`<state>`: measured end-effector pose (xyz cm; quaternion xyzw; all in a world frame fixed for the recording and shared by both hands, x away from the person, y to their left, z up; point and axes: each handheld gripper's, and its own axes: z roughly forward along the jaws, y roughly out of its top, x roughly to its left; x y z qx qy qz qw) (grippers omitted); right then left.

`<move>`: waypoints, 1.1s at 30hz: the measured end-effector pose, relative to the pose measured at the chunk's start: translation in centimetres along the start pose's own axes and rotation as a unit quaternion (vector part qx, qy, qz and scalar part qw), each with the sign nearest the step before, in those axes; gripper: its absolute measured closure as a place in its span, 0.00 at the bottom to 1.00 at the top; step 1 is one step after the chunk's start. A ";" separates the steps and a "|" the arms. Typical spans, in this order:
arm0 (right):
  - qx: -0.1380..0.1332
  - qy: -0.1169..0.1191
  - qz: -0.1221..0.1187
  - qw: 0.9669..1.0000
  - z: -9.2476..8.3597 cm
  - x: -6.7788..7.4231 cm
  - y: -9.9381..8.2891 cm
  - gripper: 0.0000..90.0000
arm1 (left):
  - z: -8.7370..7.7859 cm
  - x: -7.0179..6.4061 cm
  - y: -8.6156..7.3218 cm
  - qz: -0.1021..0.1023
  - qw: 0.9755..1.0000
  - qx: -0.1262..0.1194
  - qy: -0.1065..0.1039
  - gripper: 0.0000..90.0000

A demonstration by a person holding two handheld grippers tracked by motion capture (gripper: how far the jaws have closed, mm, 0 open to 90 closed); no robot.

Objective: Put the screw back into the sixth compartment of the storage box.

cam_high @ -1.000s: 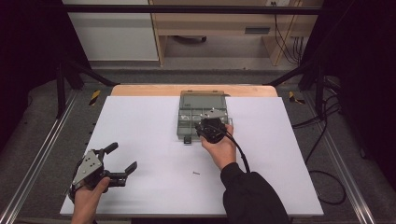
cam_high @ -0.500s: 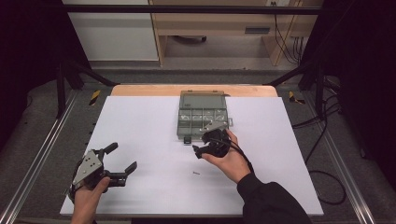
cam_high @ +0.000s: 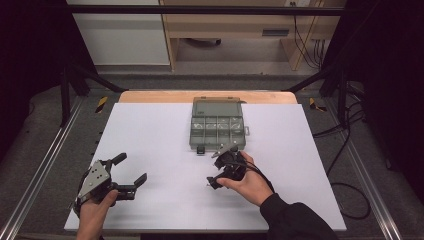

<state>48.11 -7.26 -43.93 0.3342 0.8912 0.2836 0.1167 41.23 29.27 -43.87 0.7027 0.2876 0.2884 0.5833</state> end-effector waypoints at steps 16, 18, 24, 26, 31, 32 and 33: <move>0.034 0.033 -0.040 0.998 1.4 1.9 -0.5 0.32 | 0.0 0.0 0.0 0.001 1.000 0.001 -0.001 0.02; 0.037 0.037 -0.041 0.998 1.4 2.0 -0.5 0.40 | 0.0 0.0 0.0 0.001 1.000 0.001 -0.001 0.02; 0.044 0.041 -0.052 0.997 1.5 1.9 -0.5 0.59 | 0.0 0.0 0.0 0.001 1.000 0.001 -0.001 0.02; 0.041 0.047 -0.047 0.997 1.6 2.1 -0.5 0.65 | 0.0 0.0 0.0 0.001 1.000 0.001 -0.001 0.02; 0.042 0.057 -0.053 0.996 1.8 2.4 -0.4 0.77 | 0.1 -0.1 0.0 0.003 1.000 0.002 -0.003 0.02; 0.044 0.058 -0.055 0.996 1.8 2.4 -0.4 0.79 | 0.1 -0.1 0.0 0.003 1.000 0.002 -0.003 0.02; 0.044 0.061 -0.056 0.996 1.9 2.4 -0.4 0.82 | 0.1 -0.1 0.0 0.002 1.000 0.001 -0.003 0.02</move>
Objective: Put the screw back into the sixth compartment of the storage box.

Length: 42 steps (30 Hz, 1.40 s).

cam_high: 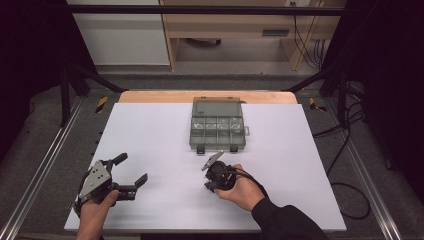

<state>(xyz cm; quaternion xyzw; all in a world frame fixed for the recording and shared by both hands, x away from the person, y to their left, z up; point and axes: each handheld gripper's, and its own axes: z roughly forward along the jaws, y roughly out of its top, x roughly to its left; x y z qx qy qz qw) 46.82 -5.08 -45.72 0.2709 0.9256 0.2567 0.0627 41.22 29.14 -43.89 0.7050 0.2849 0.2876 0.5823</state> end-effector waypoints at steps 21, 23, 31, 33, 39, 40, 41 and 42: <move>-0.006 0.002 0.018 1.000 0.2 -0.2 -0.1 0.98 | 0.0 0.0 0.0 0.002 1.000 0.001 -0.002 0.02; -0.013 0.001 0.019 1.000 0.2 -0.3 -0.1 0.98 | 0.0 0.0 0.0 0.001 1.000 0.000 -0.002 0.02; -0.041 -0.004 0.031 0.999 -0.1 -0.4 -0.1 0.98 | 0.0 0.0 0.0 -0.001 1.000 -0.003 -0.001 0.02; -0.054 0.000 0.030 0.998 -0.3 -0.5 -0.1 0.98 | 0.0 0.0 0.0 0.000 1.000 -0.003 -0.001 0.02; -0.074 -0.013 0.040 0.996 -0.8 -0.8 -0.5 0.98 | 0.1 -0.2 0.0 0.003 1.000 -0.005 -0.003 0.02; -0.083 -0.017 0.046 0.995 -0.9 -1.0 -0.7 0.98 | 0.0 -0.2 0.1 0.003 1.000 -0.003 -0.003 0.02; -0.083 -0.017 0.046 0.995 -0.9 -1.0 -0.7 0.98 | 0.0 -0.2 0.1 0.003 1.000 -0.004 -0.002 0.02; -0.087 -0.020 0.052 0.995 -1.1 -1.1 -0.8 0.98 | 0.0 -0.2 0.1 0.003 1.000 -0.004 -0.002 0.02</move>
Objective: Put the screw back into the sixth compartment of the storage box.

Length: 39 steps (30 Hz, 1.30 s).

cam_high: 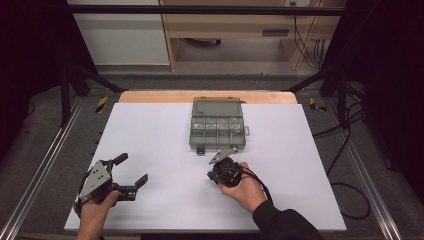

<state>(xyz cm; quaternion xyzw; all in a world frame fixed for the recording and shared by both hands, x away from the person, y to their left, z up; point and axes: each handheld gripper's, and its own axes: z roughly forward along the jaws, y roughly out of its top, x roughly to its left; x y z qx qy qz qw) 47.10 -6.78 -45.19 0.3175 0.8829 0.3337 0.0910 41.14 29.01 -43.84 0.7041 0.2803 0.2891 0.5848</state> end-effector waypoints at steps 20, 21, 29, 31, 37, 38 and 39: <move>-0.098 -0.041 0.047 0.993 -1.1 -2.2 1.2 0.98 | -0.1 0.0 0.0 -0.001 1.000 -0.003 0.000 0.02; -0.107 -0.046 0.053 0.992 -1.2 -2.4 1.5 0.98 | -0.1 0.1 0.0 -0.001 1.000 -0.003 0.000 0.02; -0.119 -0.062 0.054 0.990 -1.3 -3.1 2.4 0.98 | -0.2 0.1 0.0 -0.001 1.000 -0.006 0.001 0.02; -0.123 -0.067 0.059 0.988 -1.3 -3.1 2.8 0.98 | -0.3 0.1 0.0 -0.004 1.000 -0.009 0.002 0.02; -0.137 -0.082 0.058 0.985 -1.2 -3.4 3.5 0.98 | -0.2 0.1 0.1 -0.004 1.000 -0.011 0.002 0.02; -0.138 -0.085 0.058 0.985 -1.3 -3.4 3.6 0.98 | -0.2 0.1 0.1 -0.002 1.000 -0.010 0.003 0.02; -0.143 -0.094 0.055 0.984 -1.2 -3.5 3.7 0.98 | -0.2 0.1 0.1 -0.001 1.000 -0.010 0.004 0.01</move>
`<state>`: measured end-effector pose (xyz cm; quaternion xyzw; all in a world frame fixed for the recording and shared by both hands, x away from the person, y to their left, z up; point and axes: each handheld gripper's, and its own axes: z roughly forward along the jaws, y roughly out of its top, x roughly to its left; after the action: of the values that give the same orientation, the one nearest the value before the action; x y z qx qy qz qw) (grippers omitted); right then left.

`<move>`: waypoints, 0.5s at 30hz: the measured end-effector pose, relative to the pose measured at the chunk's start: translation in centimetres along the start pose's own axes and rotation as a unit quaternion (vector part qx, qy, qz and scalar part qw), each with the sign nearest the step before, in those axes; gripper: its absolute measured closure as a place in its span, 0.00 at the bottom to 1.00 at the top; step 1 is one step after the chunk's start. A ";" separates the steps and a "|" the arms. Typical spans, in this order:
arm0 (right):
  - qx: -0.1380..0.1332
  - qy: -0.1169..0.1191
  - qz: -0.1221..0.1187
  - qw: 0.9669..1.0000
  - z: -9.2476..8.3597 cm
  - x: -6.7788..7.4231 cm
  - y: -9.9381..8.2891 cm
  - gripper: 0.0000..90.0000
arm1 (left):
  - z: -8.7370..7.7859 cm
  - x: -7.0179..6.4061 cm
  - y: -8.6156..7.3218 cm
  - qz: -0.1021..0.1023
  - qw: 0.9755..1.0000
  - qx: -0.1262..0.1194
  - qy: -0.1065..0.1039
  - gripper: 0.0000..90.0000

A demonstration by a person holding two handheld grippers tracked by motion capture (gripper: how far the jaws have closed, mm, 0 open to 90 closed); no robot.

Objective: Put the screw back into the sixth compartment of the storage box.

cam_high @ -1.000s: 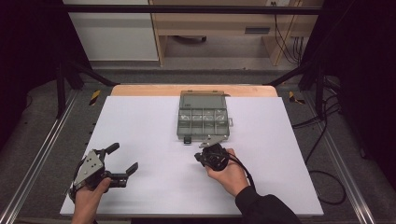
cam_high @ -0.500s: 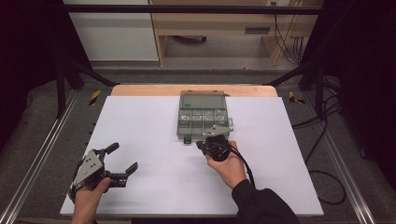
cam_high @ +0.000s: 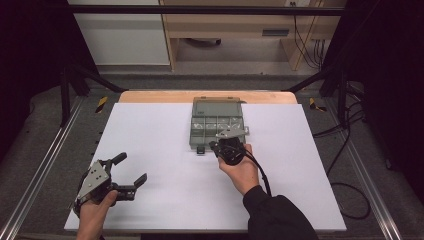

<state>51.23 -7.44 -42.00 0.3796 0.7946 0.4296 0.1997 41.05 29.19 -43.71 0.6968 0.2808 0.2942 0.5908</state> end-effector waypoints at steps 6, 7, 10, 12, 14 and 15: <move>-0.014 -0.024 0.005 1.000 0.6 -0.7 0.4 0.98 | -0.1 0.1 0.0 -0.005 1.000 -0.007 0.004 0.01; -0.017 -0.026 0.005 0.999 0.7 -0.8 0.5 0.98 | -0.1 0.1 0.0 -0.006 1.000 -0.008 0.003 0.01; -0.029 -0.031 0.010 0.999 0.9 -1.1 0.7 0.98 | -0.1 0.1 0.1 -0.007 1.000 -0.011 0.004 0.01; -0.032 -0.034 0.023 0.999 1.1 -1.0 0.7 0.98 | -0.1 0.1 0.0 -0.007 1.000 -0.012 0.003 0.01; -0.037 -0.035 0.026 0.998 1.3 -1.0 0.8 0.98 | -0.1 0.1 0.0 -0.009 1.000 -0.013 0.002 0.01; -0.038 -0.036 0.025 0.998 1.4 -1.0 0.8 0.98 | -0.1 0.1 0.0 -0.011 1.000 -0.015 0.002 0.01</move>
<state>53.13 -7.16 -42.10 0.4068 0.7600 0.4506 0.2320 41.02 29.33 -43.67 0.6842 0.2855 0.2931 0.6037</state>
